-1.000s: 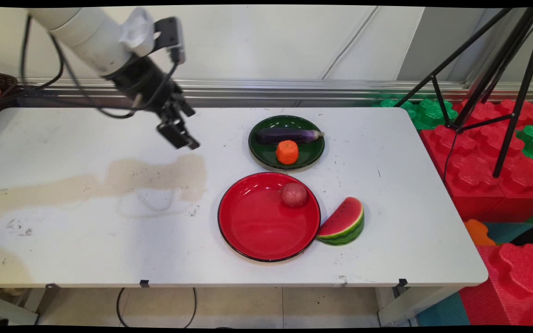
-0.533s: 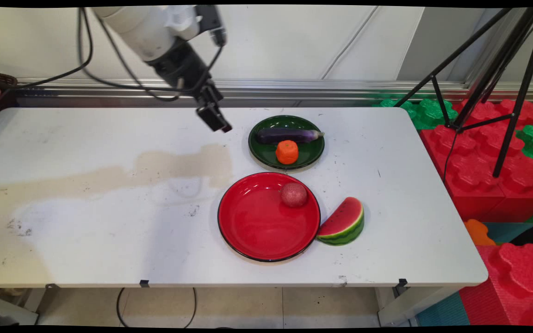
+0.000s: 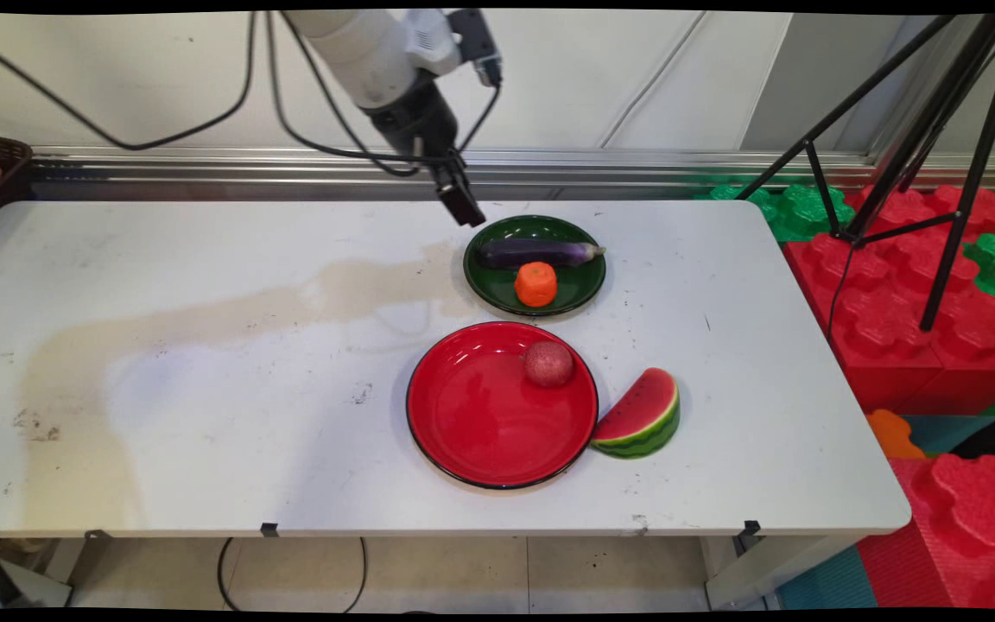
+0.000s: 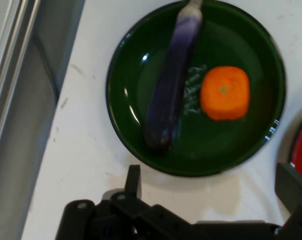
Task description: Pick up the eggplant from the green plate
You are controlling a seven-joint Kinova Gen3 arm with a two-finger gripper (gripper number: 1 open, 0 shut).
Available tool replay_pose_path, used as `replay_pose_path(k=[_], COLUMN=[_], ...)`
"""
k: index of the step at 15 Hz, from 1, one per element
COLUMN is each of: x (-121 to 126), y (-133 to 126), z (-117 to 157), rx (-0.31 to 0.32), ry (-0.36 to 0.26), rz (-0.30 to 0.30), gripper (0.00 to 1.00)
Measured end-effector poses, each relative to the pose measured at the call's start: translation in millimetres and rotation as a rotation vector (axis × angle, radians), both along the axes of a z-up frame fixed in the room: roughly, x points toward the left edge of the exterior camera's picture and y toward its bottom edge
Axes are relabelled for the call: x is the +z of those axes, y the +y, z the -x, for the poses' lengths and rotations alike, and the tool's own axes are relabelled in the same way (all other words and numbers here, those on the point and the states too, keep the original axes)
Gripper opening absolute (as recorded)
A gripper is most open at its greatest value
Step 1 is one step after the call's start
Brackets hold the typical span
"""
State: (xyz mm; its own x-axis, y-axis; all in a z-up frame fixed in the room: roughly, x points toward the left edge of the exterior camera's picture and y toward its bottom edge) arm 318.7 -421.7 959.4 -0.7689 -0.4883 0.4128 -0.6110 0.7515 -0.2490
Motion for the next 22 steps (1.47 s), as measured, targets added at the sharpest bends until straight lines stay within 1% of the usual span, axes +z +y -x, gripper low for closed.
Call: replay_pose_path(k=[2, 7, 11, 17, 22], x=[-12, -38, -71, -110, -134], y=[-21, -56, -91, -126, -149], z=[9, 22, 32, 40, 42], rx=[-0.003, -0.008, -0.025, -0.056, -0.083], ry=[-0.016, -0.046, -0.077, -0.109, -0.12], rz=[0.0, -0.008, -0.032, -0.067, -0.098], gripper=[1.0, 1.0, 1.0, 1.0, 1.0])
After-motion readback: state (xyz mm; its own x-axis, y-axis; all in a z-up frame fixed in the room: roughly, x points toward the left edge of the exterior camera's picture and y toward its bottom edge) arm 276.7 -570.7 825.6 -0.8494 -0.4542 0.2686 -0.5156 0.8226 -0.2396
